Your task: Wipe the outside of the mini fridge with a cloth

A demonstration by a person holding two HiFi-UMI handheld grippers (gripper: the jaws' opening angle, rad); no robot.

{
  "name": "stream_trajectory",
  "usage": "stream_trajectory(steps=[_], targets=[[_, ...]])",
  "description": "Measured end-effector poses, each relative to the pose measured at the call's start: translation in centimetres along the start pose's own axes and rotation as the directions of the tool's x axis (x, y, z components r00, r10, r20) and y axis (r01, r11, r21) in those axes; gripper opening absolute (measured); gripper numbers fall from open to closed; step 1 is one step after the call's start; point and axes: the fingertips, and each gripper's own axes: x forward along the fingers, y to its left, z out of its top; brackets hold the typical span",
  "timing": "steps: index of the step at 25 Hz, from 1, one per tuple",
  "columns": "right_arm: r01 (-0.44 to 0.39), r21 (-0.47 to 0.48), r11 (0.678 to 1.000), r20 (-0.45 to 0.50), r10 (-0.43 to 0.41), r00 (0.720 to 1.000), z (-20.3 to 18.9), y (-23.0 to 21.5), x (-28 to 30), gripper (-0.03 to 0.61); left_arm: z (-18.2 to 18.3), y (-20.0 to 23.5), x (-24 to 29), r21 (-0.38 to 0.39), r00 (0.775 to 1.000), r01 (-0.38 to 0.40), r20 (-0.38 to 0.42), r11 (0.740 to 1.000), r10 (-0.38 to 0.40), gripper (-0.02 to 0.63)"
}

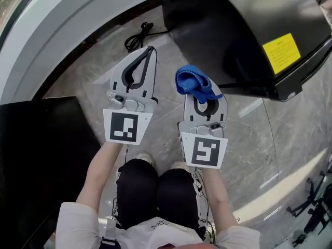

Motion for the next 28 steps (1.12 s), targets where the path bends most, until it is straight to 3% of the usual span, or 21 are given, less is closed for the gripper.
stream_trajectory(steps=[4, 7, 10, 14, 16, 19, 21, 23, 28], targets=[[-0.07, -0.023, 0.997, -0.054, 0.069, 0.996, 7.8, 1.7, -0.7, 0.083, 9.7, 1.9, 0.9, -0.063, 0.999, -0.044, 0.02, 0.997, 0.046, 0.005], [-0.091, -0.012, 0.996, -0.079, 0.09, 0.993, 16.9, 2.3, -1.7, 0.083, 18.8, 2.6, 0.7, -0.092, 0.997, -0.076, -0.023, 0.993, 0.074, 0.005], [-0.072, 0.033, 0.997, -0.095, 0.075, 0.993, 28.6, 2.0, -3.3, 0.083, 30.2, 2.8, -0.1, -0.167, 0.995, -0.087, -0.063, 0.982, 0.077, 0.005], [-0.039, 0.034, 0.999, -0.058, 0.041, 0.997, 47.0, 1.5, -6.0, 0.083, 47.0, 3.9, -0.6, -0.161, 0.992, -0.11, -0.086, 0.981, 0.098, 0.005], [-0.033, 0.009, 0.999, -0.031, 0.034, 0.999, 55.1, 1.5, -7.6, 0.083, 55.2, 5.0, -0.8, -0.152, 0.992, -0.116, -0.071, 0.982, 0.106, 0.005], [-0.044, 0.026, 0.999, -0.014, 0.045, 0.999, 64.3, 1.7, -10.6, 0.083, 65.6, 5.2, -1.8, -0.159, 0.993, -0.119, -0.013, 0.98, 0.118, 0.005], [-0.043, 0.034, 0.998, 0.032, 0.042, 0.999, 69.0, 1.5, -12.1, 0.083, 69.9, 4.9, -2.3, -0.134, 0.991, -0.122, 0.032, 0.983, 0.128, 0.005], [-0.047, 0.004, 0.999, 0.068, 0.046, 0.997, 71.7, 2.0, -14.0, 0.083, 71.6, 4.1, -3.4, -0.105, 0.991, -0.126, 0.034, 0.986, 0.131, 0.005], [-0.137, 0.02, 0.99, 0.086, 0.134, 0.987, 72.9, 4.3, -16.9, 0.083, 72.2, 1.6, -6.4, -0.083, 0.994, -0.103, 0.014, 0.991, 0.104, 0.005]])
